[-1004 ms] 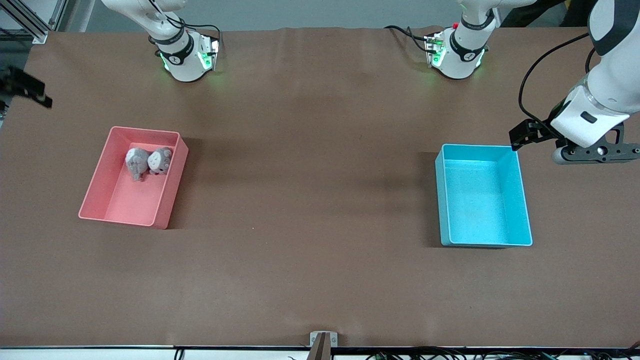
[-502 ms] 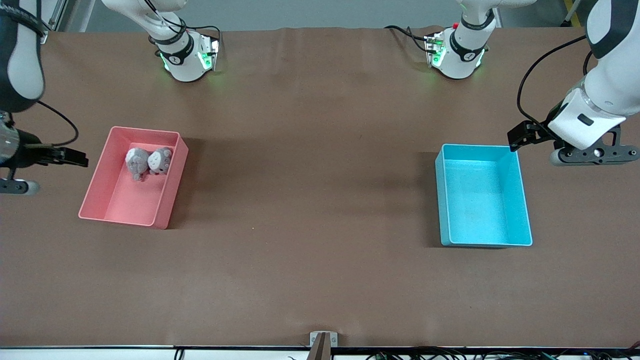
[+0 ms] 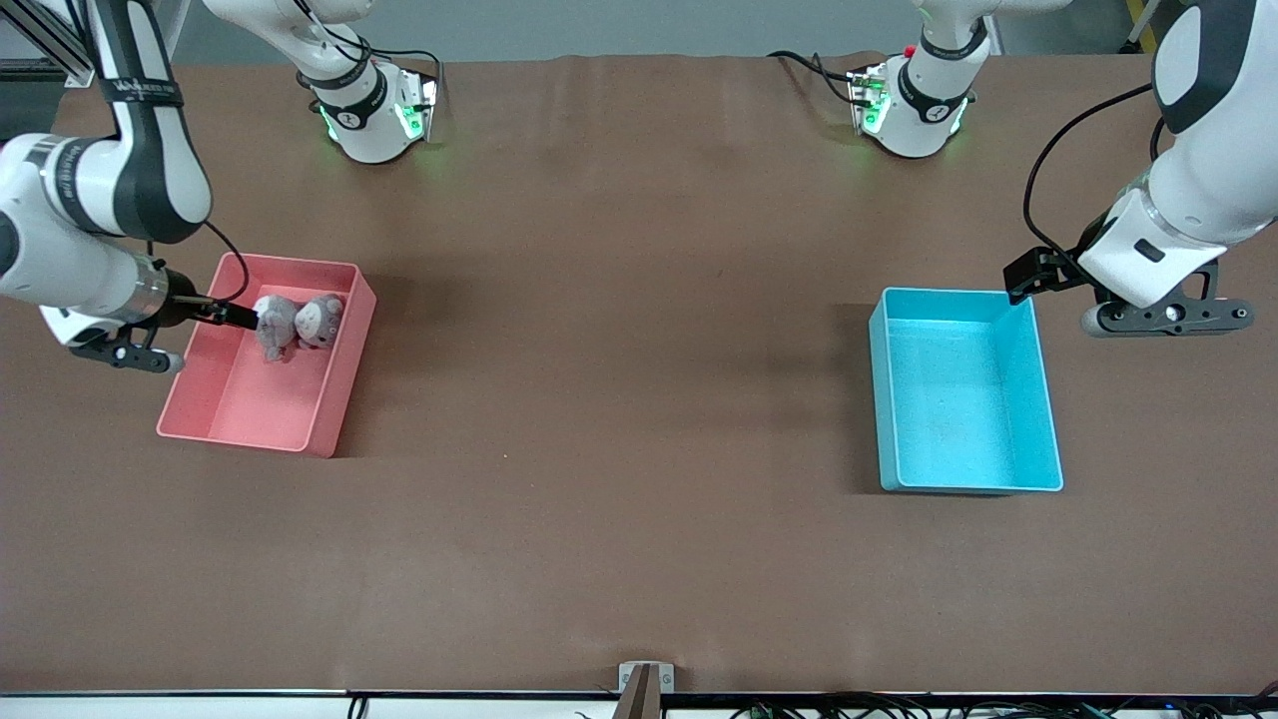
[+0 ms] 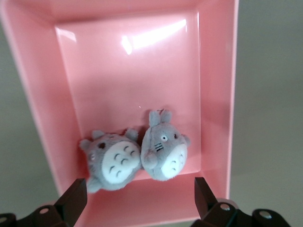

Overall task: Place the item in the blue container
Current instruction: 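Reach the right gripper down into the pink box toward a Totoro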

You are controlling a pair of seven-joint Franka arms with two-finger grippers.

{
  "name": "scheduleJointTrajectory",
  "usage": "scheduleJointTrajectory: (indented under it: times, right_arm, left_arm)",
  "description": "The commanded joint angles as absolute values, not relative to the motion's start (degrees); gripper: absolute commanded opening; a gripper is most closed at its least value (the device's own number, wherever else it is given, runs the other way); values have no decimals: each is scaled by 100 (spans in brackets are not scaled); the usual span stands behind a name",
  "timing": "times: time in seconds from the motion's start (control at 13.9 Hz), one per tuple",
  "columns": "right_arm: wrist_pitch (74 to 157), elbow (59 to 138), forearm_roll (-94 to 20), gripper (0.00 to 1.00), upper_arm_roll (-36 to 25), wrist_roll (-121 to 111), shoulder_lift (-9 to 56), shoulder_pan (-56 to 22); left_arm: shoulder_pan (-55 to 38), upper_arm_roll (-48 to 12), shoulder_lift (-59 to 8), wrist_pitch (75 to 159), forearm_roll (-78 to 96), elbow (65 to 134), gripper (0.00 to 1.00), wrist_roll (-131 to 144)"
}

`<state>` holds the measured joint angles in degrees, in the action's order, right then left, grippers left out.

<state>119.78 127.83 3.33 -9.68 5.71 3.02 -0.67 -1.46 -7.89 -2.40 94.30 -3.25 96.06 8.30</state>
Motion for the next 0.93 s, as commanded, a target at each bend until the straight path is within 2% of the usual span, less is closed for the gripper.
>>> scheduleJointTrajectory:
  times: [0.0,0.36,0.72,0.86]
  right_arm:
    - [13013,13814,413,100,-1072,694,26,-26]
    - [14298,14370,413,100,-1213,738,474,-18]
    - [14844,14555,396,100,-1239,747,887,35]
    - [14836,14555,396,96,-1248,747,966,53]
  left_arm:
    - [-114,-888,-123,9501,-264,9747,100,853]
    - [-88,-896,-97,9501,-264,9835,100,853]
    - [-105,-896,-105,9510,-264,9835,100,853]
    - [-105,-905,-114,9519,-264,9835,100,853]
